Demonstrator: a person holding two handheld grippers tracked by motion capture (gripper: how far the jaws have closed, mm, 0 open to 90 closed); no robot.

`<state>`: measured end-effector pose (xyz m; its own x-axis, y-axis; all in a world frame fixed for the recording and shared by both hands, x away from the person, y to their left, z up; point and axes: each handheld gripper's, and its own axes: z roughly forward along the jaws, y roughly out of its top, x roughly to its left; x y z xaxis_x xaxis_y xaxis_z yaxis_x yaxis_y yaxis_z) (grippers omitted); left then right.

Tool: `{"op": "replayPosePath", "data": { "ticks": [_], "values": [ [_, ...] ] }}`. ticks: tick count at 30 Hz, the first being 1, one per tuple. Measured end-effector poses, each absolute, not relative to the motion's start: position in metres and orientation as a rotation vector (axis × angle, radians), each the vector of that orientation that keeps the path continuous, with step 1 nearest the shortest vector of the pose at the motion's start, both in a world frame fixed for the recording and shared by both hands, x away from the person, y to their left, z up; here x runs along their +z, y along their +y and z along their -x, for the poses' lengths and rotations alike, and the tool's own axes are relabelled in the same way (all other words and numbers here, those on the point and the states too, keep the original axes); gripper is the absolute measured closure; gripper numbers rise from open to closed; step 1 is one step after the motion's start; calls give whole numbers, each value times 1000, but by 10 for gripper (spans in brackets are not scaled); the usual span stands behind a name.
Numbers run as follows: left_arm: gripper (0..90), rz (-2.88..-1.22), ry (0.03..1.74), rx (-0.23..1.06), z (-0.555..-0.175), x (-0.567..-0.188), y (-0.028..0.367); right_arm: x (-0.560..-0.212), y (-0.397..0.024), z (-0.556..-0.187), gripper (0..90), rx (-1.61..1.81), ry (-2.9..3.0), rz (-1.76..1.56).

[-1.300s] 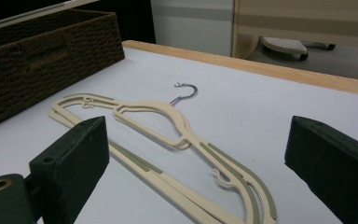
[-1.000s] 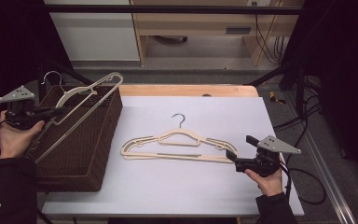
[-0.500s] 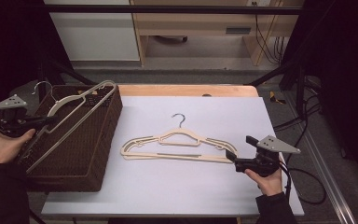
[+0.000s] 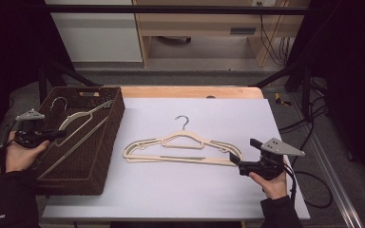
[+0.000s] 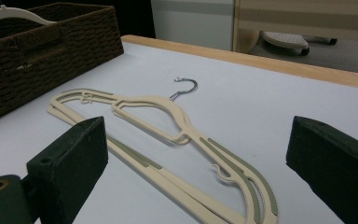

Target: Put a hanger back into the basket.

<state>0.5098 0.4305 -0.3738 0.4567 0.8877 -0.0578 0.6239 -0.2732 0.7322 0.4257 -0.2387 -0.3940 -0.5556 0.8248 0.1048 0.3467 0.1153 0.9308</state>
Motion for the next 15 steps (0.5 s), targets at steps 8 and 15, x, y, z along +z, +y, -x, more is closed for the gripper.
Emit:
{"op": "replayPosePath", "data": {
  "ticks": [8,15],
  "values": [
    [726,-1953,1438,544,-509,-376,442,-395,-236,-426,61,1432,1973,-1126],
    [562,-1864,1427,640,-493,-355,444,-395,-235,-427,61,1424,1977,-1115]
  ]
}}
